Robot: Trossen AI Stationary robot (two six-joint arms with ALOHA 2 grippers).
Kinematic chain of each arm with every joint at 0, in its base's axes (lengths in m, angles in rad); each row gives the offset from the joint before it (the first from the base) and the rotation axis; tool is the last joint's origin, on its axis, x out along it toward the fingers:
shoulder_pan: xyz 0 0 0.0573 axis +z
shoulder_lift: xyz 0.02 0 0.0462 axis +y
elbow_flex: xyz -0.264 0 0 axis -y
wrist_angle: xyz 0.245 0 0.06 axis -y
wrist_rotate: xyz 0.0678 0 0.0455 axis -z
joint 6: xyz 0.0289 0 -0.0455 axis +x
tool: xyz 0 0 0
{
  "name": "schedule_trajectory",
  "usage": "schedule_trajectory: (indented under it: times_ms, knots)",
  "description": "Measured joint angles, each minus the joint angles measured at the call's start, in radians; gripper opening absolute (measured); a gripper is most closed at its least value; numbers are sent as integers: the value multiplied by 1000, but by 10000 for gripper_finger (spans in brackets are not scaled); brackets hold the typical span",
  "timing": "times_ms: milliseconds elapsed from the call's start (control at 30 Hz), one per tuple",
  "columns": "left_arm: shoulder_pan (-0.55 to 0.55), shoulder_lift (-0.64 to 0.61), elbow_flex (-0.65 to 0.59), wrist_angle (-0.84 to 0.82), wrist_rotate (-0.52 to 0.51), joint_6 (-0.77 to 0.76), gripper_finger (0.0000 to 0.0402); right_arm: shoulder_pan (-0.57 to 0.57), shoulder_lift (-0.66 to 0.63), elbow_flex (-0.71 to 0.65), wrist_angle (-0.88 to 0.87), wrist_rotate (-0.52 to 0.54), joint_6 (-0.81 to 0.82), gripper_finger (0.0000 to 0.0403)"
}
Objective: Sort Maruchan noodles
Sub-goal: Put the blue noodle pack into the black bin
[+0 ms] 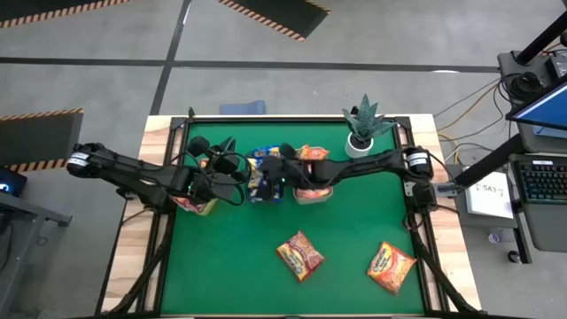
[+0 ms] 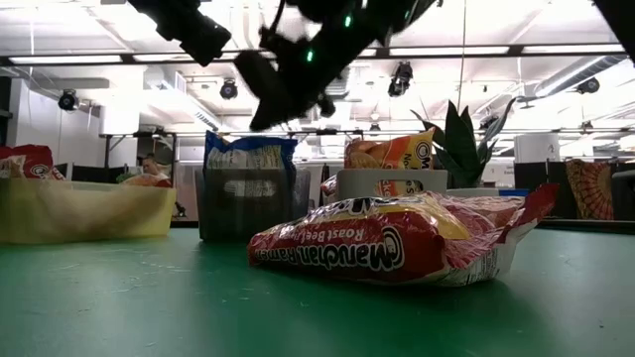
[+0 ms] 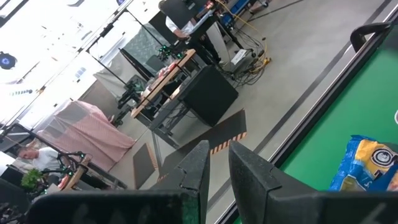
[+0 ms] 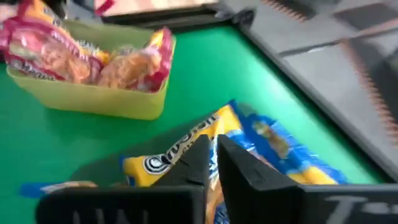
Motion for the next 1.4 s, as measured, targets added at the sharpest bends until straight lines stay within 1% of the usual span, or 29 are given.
schedule_trajectory:
  times_ms: [167,233,300,500,633,733,1000,1067,1100,1167,1233,1333,1400]
  knots:
    - [0,-3,0,-6,0,0,42,-66,71,-2,43,-198,31,10]
    - [0,-3,0,-9,0,0,42,-76,95,-2,46,-285,34,9]
    - [0,-4,0,-17,0,-2,42,-78,119,-2,42,-340,36,9]
    - [0,-4,0,-19,-1,-3,42,-77,167,2,45,-347,34,9]
    - [0,-4,0,-25,-1,-3,42,-77,168,1,41,-345,46,9]
    - [0,-4,0,-25,-1,-3,42,-77,135,-1,9,-349,46,9]
    - [0,-6,0,-33,0,-4,42,-80,-12,18,-191,-363,24,11]
    - [-1,-8,0,-39,5,-9,42,-88,-36,20,-231,-364,16,17]
    - [-2,-12,0,-51,24,-16,42,-94,-46,24,-260,-369,13,23]
    - [-2,-24,-2,-97,79,-43,42,-110,-55,37,-312,-412,-1,39]
    - [-3,-48,-21,-126,114,-68,42,-129,-57,50,-330,-479,-11,61]
    - [-3,-102,-60,-114,174,-74,42,-164,-54,52,-339,-577,-41,100]
    - [-3,-150,-91,-89,253,-61,42,-184,-48,52,-337,-591,-89,128]
